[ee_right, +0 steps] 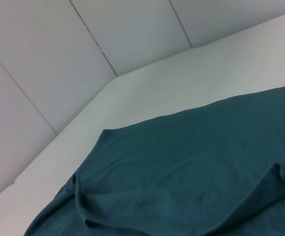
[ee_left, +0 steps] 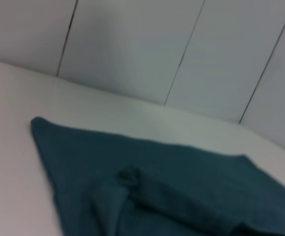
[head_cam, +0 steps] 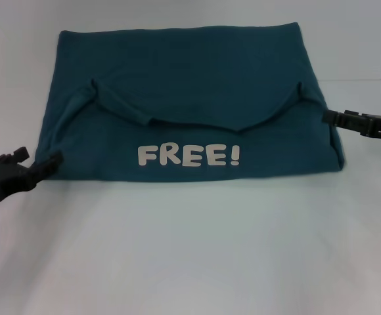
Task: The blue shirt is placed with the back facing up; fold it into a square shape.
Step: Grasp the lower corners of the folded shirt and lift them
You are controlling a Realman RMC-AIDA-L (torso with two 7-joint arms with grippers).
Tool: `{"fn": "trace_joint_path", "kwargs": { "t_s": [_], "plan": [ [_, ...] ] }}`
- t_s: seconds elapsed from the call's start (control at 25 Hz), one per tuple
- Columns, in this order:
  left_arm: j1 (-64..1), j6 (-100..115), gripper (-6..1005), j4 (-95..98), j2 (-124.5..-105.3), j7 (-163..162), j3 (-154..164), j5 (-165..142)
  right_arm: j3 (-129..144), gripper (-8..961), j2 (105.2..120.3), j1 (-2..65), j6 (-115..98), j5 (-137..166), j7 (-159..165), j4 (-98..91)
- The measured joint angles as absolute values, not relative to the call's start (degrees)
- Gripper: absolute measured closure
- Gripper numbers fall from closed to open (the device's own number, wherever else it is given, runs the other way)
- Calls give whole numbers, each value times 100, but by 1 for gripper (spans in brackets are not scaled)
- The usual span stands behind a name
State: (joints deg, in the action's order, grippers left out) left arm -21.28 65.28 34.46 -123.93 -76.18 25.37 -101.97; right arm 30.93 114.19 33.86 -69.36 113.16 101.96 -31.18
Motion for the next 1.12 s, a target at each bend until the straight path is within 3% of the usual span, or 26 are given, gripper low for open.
{"fn": "trace_joint_path", "kwargs": {
  "t_s": [0.44, 1.12],
  "plan": [
    [-2193, 5801, 97, 3402, -12393, -6816, 2567, -10248, 3067, 188, 11475, 3363, -6743, 11303, 10222, -3053],
    [-2359, 5042, 99, 3042, -12410, -6138, 3027, -10247, 3058, 192, 11505, 3251, -6618, 11284, 10222, -3039]
  ]
}}
